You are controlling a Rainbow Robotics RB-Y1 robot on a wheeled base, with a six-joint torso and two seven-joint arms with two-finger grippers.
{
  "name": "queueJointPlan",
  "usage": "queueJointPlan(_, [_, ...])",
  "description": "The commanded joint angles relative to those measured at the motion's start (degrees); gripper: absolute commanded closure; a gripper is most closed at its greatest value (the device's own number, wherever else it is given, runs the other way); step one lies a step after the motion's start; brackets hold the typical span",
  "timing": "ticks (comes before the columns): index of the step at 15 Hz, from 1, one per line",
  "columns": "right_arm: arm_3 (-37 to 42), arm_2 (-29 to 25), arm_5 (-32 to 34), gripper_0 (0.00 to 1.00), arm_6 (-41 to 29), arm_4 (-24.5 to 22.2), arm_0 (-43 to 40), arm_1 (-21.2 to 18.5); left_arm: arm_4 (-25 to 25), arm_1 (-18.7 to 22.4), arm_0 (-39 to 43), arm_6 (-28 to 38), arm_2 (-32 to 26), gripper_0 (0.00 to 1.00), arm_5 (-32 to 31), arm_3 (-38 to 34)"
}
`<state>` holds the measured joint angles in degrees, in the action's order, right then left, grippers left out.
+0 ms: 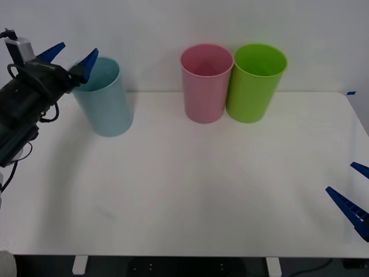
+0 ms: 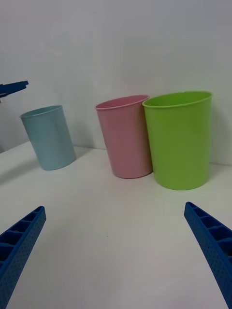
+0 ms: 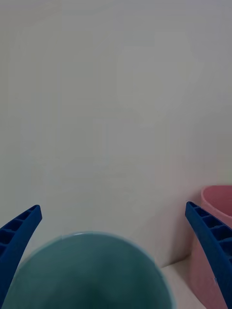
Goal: Grasp the object on the table and drop it into the matching bin: aluminum can to the light blue bin, PET bottle to the pink bin.
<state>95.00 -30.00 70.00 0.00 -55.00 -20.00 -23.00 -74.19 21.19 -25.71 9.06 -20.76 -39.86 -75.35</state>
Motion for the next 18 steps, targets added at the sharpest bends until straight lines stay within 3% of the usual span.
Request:
queueJointPlan(1, [0.0,0.0,0.0,0.0,0.0,0.0,0.0,0.0,1.6,0.1,5.1,0.2,-2.4,0.0,-5.3,-3.8])
queueJointPlan(8, [0.0,0.0,0.0,0.0,0.0,0.0,0.0,0.0,8.9,2.5,17.0,-1.8,-4.6,0.0,-10.5,-10.6])
queueJointPlan(11, [0.0,0.0,0.0,0.0,0.0,0.0,0.0,0.0,12.2,4.9,21.1,-6.1,-5.4,0.0,-13.1,-11.0])
queueJointPlan(14, [0.0,0.0,0.0,0.0,0.0,0.0,0.0,0.0,13.3,5.9,24.7,-6.5,-8.9,0.0,-19.2,-11.0])
queueJointPlan(18, [0.0,0.0,0.0,0.0,0.0,0.0,0.0,0.0,18.0,9.7,30.3,-8.5,-9.1,0.0,-22.4,-11.1])
